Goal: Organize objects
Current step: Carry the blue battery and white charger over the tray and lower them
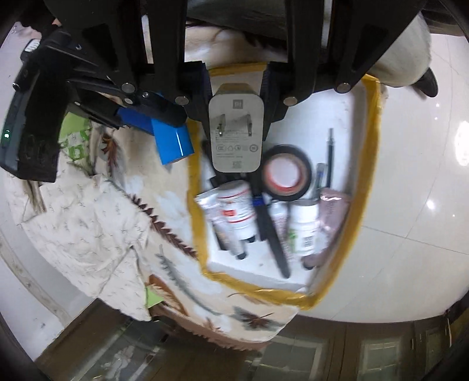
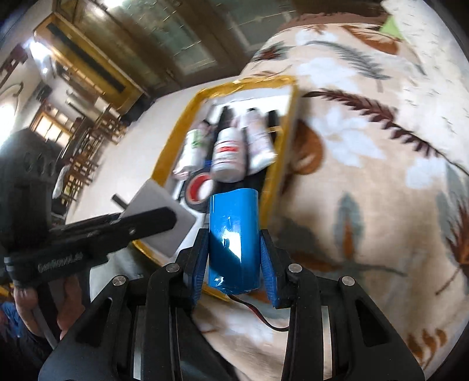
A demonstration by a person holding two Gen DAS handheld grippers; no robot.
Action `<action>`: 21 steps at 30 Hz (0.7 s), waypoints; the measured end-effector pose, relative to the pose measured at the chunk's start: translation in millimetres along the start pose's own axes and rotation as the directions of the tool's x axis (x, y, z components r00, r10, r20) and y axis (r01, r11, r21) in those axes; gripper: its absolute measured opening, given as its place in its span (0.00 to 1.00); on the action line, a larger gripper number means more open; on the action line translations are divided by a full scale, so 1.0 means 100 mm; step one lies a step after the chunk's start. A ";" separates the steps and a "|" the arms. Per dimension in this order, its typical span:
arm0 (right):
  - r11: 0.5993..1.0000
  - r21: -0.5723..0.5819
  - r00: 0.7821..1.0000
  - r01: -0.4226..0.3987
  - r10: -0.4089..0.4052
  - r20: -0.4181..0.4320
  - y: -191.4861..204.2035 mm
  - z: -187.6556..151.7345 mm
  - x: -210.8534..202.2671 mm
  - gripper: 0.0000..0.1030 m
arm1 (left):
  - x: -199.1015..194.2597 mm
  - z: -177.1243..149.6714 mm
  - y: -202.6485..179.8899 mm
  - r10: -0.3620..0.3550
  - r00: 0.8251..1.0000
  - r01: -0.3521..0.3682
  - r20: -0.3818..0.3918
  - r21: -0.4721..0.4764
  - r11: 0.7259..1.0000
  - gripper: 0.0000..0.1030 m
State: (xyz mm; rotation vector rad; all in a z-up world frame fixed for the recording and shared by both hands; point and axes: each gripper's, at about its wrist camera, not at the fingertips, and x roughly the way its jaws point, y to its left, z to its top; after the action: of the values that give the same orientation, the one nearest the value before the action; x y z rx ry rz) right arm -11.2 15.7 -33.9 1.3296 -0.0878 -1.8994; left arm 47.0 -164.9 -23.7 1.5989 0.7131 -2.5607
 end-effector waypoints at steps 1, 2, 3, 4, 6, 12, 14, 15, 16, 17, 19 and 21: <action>1.000 -0.010 1.000 0.001 -0.001 -0.006 0.05 0.01 0.04 0.32 | 0.02 0.00 0.05 0.018 1.000 -0.018 -0.007 0.000 1.000 0.26; 1.000 -0.016 1.000 0.004 -0.004 -0.014 0.09 0.03 0.09 0.32 | 0.06 0.00 0.08 0.026 1.000 -0.026 -0.017 -0.001 1.000 0.26; 1.000 -0.023 1.000 0.014 -0.014 -0.022 0.13 0.05 0.16 0.32 | 0.07 -0.01 0.12 0.025 0.999 -0.025 -0.023 -0.002 1.000 0.26; 0.999 -0.026 0.999 0.021 -0.022 -0.027 0.14 0.05 0.18 0.32 | 0.11 -0.01 0.16 0.030 0.999 -0.030 -0.031 -0.004 1.000 0.26; 0.999 -0.032 0.999 0.035 -0.036 -0.038 0.16 0.06 0.25 0.32 | 0.16 -0.01 0.20 0.049 0.998 -0.049 -0.045 -0.007 0.999 0.26; 0.992 -0.066 0.992 0.110 -0.113 -0.058 0.18 0.12 0.46 0.32 | 0.29 0.01 0.33 0.102 0.991 -0.104 -0.083 -0.010 0.995 0.26; 0.990 -0.076 0.991 0.116 -0.121 -0.062 0.18 0.13 0.51 0.33 | 0.32 0.03 0.38 0.109 0.990 -0.111 -0.093 -0.021 0.994 0.26; 0.989 -0.078 0.990 0.123 -0.127 -0.060 0.18 0.13 0.51 0.32 | 0.32 0.04 0.40 0.105 0.990 -0.108 -0.092 -0.025 0.994 0.26; 0.989 -0.083 0.990 0.123 -0.128 -0.056 0.19 0.14 0.51 0.32 | 0.31 0.05 0.41 0.102 0.991 -0.105 -0.092 -0.026 0.994 0.26; 0.987 -0.097 0.990 0.129 -0.134 -0.052 0.21 0.14 0.52 0.32 | 0.31 0.06 0.41 0.105 0.990 -0.108 -0.093 -0.024 0.994 0.26; 0.983 -0.113 0.987 0.146 -0.153 -0.056 0.22 0.15 0.55 0.32 | 0.31 0.07 0.45 0.096 0.990 -0.101 -0.099 -0.045 0.994 0.26; 0.982 -0.117 0.986 0.149 -0.156 -0.055 0.23 0.15 0.55 0.32 | 0.32 0.07 0.46 0.084 0.991 -0.089 -0.104 -0.041 0.995 0.26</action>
State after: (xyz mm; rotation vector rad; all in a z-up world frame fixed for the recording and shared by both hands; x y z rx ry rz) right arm -18.1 -40.7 -58.4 1.3511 0.1563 -1.9563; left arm 38.3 -202.8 -64.9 1.7174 0.6880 -2.3999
